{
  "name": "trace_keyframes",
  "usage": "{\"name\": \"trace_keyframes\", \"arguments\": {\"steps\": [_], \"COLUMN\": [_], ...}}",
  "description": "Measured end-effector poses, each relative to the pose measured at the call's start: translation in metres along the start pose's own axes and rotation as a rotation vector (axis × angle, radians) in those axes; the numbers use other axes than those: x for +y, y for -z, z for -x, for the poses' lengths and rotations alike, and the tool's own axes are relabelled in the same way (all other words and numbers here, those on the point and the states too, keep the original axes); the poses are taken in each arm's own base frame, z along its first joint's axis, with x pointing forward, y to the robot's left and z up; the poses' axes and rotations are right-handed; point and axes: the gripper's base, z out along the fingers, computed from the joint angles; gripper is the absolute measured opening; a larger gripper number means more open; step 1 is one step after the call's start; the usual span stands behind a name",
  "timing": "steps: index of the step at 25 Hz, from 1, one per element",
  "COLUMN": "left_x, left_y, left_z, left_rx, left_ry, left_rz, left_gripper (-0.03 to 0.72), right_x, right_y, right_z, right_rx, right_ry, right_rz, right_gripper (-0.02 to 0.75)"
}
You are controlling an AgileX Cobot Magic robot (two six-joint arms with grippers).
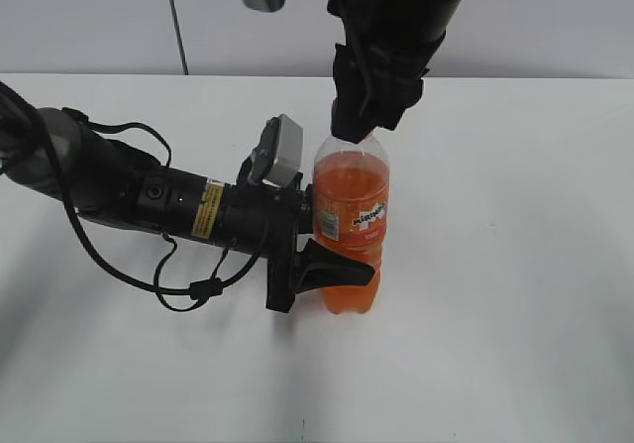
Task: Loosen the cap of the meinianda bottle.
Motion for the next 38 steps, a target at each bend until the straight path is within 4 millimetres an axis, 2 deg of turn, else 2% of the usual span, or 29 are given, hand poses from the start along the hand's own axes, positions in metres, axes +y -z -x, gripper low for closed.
{"name": "trace_keyframes", "arguments": {"steps": [9, 15, 26, 38], "left_x": [-0.0005, -0.0011, -0.0011, -0.0005], "left_y": [0.0, 0.0, 0.0, 0.0], "left_z": [0.0, 0.0, 0.0, 0.0001], "left_rx": [0.0, 0.0, 0.0, -0.001], "left_ry": [-0.006, -0.017, -0.017, -0.004], "left_rz": [-0.005, -0.012, -0.012, -0.005], "left_gripper": [0.4, 0.4, 0.4, 0.4], "right_x": [0.0018, 0.0037, 0.004, 0.002], "right_y": [0.0001, 0.0002, 0.0002, 0.0001], "right_z": [0.0017, 0.0036, 0.0039, 0.0022], "right_rx": [-0.025, -0.052, -0.056, -0.031], "right_ry": [0.334, 0.468, 0.467, 0.373], "right_rz": [0.019, 0.033, 0.035, 0.019], "right_gripper": [0.274, 0.274, 0.276, 0.301]}}
